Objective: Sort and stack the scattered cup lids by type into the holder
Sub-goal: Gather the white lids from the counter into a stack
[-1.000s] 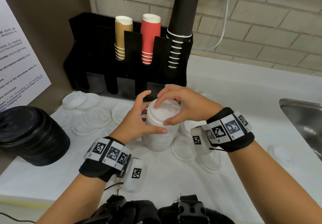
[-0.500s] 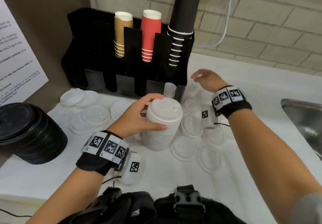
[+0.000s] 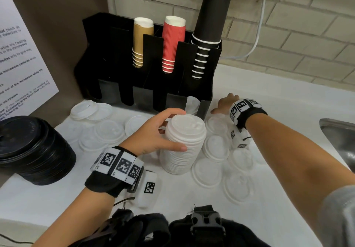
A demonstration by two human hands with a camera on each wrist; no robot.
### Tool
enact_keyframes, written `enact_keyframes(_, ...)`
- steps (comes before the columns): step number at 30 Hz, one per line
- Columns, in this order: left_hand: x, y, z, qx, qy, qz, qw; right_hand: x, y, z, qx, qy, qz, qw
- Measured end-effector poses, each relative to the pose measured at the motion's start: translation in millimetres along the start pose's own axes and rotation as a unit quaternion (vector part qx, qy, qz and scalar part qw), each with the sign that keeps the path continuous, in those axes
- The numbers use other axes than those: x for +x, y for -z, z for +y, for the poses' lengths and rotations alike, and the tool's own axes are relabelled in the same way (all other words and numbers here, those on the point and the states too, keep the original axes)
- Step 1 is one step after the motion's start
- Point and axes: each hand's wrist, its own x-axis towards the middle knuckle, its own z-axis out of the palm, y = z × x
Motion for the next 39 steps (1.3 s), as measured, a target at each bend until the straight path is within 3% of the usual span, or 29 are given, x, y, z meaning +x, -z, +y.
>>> enact_keyframes(5,-1,0,1,-0.001,-0.003,0.0,1.0,5,-5,-3,0.045,0.034,0.035,0.998)
enact_keyframes(11,-3,0,2,-0.001,-0.002,0.001,1.0,-2,0,-4,0.122,0.02,0.087,0.989)
enact_keyframes(15,-6,-2,4,-0.011,-0.005,0.007,1.0,-22,19,9,0.229,-0.014,0.134,0.964)
enact_keyframes(20,-8,-10,6,-0.024,-0.004,0.026,0.999,-71,47,27,0.418,-0.024,0.158,0.894)
enact_keyframes(24,-11,-19,6,-0.019,-0.022,0.056,0.998,-136,43,12,0.565,0.065,0.204,0.797)
enact_keyframes(26,-14,-22,5,-0.017,-0.03,0.075,0.997,-169,34,-2,0.599,0.123,0.2,0.766)
enact_keyframes(31,-18,-28,0,-0.039,-0.022,0.092,0.995,-211,4,-29,0.587,0.206,0.183,0.761)
enact_keyframes(39,-22,-33,-6,-0.065,-0.019,0.109,0.992,-223,-14,-54,0.518,0.22,0.192,0.804)
